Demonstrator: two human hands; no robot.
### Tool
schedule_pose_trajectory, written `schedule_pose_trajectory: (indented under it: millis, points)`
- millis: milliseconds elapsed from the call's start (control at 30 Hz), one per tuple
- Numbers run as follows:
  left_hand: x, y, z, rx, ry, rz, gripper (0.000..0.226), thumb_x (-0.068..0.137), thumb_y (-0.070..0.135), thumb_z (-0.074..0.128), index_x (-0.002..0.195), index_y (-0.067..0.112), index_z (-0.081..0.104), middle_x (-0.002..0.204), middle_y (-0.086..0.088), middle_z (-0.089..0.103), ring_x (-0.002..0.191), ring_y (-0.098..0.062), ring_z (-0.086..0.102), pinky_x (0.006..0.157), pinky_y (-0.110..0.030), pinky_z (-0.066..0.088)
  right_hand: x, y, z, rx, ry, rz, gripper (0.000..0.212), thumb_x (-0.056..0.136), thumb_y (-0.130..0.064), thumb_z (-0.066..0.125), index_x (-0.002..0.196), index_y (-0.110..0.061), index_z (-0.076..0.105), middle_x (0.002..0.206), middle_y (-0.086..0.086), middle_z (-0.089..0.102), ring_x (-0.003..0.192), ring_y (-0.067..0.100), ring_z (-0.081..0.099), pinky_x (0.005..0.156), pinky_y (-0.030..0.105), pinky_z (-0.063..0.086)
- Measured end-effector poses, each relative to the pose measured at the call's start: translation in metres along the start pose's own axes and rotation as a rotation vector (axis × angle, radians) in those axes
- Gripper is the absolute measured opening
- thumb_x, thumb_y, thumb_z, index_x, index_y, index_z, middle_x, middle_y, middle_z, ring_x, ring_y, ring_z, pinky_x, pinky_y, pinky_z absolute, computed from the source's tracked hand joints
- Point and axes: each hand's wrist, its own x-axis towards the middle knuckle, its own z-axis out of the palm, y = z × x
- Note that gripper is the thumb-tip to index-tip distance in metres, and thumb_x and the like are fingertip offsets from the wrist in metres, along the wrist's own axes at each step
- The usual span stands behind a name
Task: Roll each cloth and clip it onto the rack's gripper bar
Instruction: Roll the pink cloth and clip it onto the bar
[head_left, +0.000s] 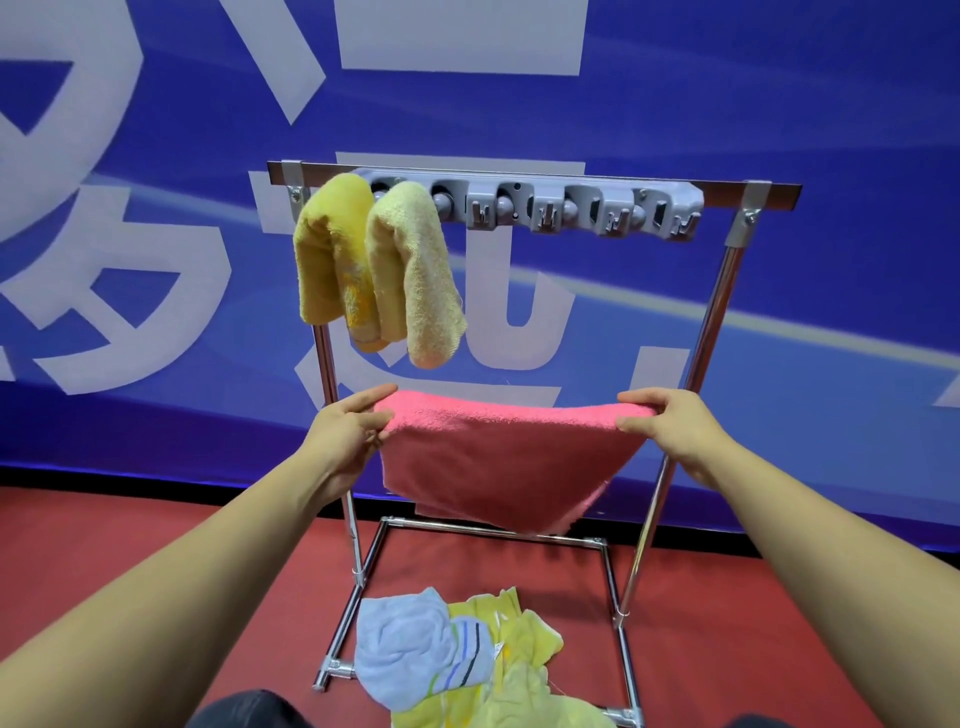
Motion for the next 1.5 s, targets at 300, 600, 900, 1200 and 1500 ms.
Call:
schedule_pose_trajectory:
  millis: [300,600,900,1200,1500]
  points:
    - [0.000,0.001,0.000,0.118,0.116,0.208,0.023,0.093,0.012,0.072,0.116,0.011,0.075,0.106,0.001,0.076,0.091,-0.003,0.072,0.075,-0.019,0.058,0.000,0.003,-0.001,-0.194,-0.089,0.010,0.041,0.076,-0.009,0.087,0.115,-0.013,0.073,0.107,0.006,0.073,0.101,0.023,0.069,0.092,0.027,0.050]
    - [0.002,-0.007,-0.006,0.306,0.108,0.275,0.035,0.088,0.007,0.078,0.122,0.009,0.072,0.089,-0.002,0.074,0.070,-0.009,0.070,0.079,-0.024,0.061,0.000,0.008,0.000,-0.362,-0.179,-0.069,0.013,0.087,-0.006,0.075,0.098,-0.014,0.076,0.091,0.004,0.076,0.082,0.018,0.068,0.079,0.025,0.053]
    - [-0.004,-0.011,-0.010,0.944,0.254,0.544,0.015,0.087,0.029,0.080,0.099,0.019,0.081,0.085,0.007,0.078,0.081,-0.006,0.071,0.081,-0.030,0.057,0.003,0.014,-0.001,-0.650,-0.243,-0.108,0.016,0.098,-0.023,0.064,0.084,-0.019,0.071,0.087,0.002,0.075,0.086,0.023,0.068,0.084,0.036,0.053]
    - [-0.002,-0.019,-0.012,1.071,0.194,0.559,0.020,0.100,0.035,0.061,0.096,0.016,0.067,0.102,0.002,0.055,0.085,-0.019,0.057,0.077,-0.035,0.046,-0.005,0.021,-0.003,-0.527,-0.062,-0.164,0.016,0.096,-0.022,0.066,0.085,-0.013,0.073,0.085,0.003,0.072,0.085,0.026,0.066,0.078,0.036,0.050]
    - [0.007,-0.022,-0.007,0.433,0.203,0.364,0.028,0.096,0.033,0.070,0.090,0.006,0.069,0.089,-0.017,0.072,0.084,-0.022,0.071,0.077,-0.032,0.063,-0.017,0.029,-0.004,0.211,0.122,-0.007,0.022,0.078,-0.018,0.086,0.078,-0.002,0.071,0.063,0.006,0.065,0.050,0.014,0.060,0.051,0.021,0.053]
